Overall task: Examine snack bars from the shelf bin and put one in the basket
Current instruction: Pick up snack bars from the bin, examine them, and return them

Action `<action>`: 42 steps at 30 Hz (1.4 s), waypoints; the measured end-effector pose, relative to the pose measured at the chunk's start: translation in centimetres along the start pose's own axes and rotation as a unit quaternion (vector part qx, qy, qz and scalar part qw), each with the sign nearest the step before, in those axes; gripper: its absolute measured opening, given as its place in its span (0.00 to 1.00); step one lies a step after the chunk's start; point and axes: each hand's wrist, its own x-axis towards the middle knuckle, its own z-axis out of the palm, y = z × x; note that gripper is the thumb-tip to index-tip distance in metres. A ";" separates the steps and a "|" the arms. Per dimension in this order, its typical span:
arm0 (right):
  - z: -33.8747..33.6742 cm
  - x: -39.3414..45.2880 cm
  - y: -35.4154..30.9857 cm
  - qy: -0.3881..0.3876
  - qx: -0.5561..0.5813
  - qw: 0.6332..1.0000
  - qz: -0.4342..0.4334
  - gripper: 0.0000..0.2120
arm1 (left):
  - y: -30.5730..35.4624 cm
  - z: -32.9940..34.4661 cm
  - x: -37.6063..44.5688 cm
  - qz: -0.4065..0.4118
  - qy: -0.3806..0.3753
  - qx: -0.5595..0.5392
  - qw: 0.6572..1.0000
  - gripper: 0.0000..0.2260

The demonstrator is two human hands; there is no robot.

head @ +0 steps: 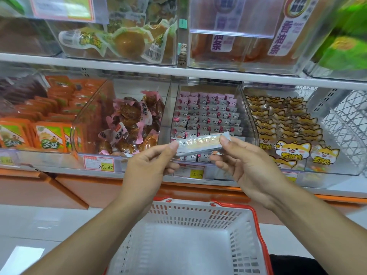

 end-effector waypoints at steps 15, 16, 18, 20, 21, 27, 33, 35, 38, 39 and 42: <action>-0.5 0.4 0.0 -0.039 -0.060 0.996 -0.050 0.15 | -0.3 -0.1 0.6 -0.064 0.021 -0.052 0.996 0.08; -0.6 0.3 -0.2 -0.070 -0.088 0.992 -0.054 0.18 | -0.3 -0.1 0.6 -0.064 0.015 -0.051 0.997 0.09; -1.0 0.2 -0.4 -0.122 -0.170 0.975 -0.081 0.24 | -0.2 -0.1 0.6 -0.067 0.001 -0.053 0.996 0.13; -1.3 0.3 -0.6 -0.132 -0.261 0.947 -0.131 0.26 | -0.3 -0.1 0.6 -0.076 -0.006 -0.056 0.996 0.17; -1.4 0.4 -0.7 -0.121 -0.303 0.932 -0.158 0.26 | -0.3 -0.1 0.6 -0.079 -0.005 -0.056 0.995 0.18; -1.4 1.4 -0.7 -0.029 -0.384 0.884 -0.266 0.19 | -0.1 0.0 0.6 -0.030 0.012 0.017 0.999 0.11; -0.4 2.8 -0.1 0.051 -0.342 0.890 -0.298 0.17 | -1.7 0.0 -0.2 0.049 -0.067 0.350 0.933 0.26; 0.2 3.3 0.3 0.074 -0.344 0.885 -0.306 0.17 | -2.2 -0.1 -0.4 0.075 -0.069 0.467 0.878 0.34; 1.1 4.0 0.7 0.064 -0.373 0.874 -0.303 0.15 | -2.5 -0.2 -0.4 0.090 -0.059 0.518 0.848 0.33; 1.3 4.3 0.9 0.051 -0.391 0.868 -0.302 0.15 | -2.5 -0.2 -0.3 0.087 -0.054 0.521 0.847 0.31; 1.8 4.7 1.0 0.025 -0.440 0.845 -0.305 0.14 | -2.3 -0.2 -0.4 0.078 -0.043 0.526 0.846 0.28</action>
